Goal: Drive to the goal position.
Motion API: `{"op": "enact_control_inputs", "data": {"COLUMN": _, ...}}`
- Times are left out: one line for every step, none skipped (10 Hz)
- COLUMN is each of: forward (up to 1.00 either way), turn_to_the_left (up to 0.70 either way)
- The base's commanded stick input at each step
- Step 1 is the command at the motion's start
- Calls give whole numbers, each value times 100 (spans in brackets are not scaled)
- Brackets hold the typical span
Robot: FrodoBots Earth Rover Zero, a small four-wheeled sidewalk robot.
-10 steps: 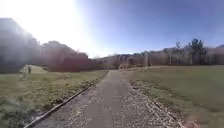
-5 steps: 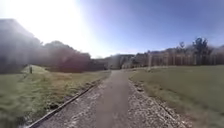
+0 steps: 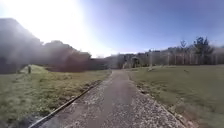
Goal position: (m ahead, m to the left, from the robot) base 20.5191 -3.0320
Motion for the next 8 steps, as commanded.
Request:
{"op": "enact_control_inputs", "data": {"forward": 50, "turn_to_the_left": 0}}
{"op": "enact_control_inputs", "data": {"forward": 50, "turn_to_the_left": 0}}
{"op": "enact_control_inputs", "data": {"forward": 50, "turn_to_the_left": 0}}
{"op": "enact_control_inputs", "data": {"forward": 50, "turn_to_the_left": 0}}
{"op": "enact_control_inputs", "data": {"forward": 50, "turn_to_the_left": 0}}
{"op": "enact_control_inputs", "data": {"forward": 50, "turn_to_the_left": 0}}
{"op": "enact_control_inputs", "data": {"forward": 50, "turn_to_the_left": 0}}
{"op": "enact_control_inputs", "data": {"forward": 50, "turn_to_the_left": 0}}
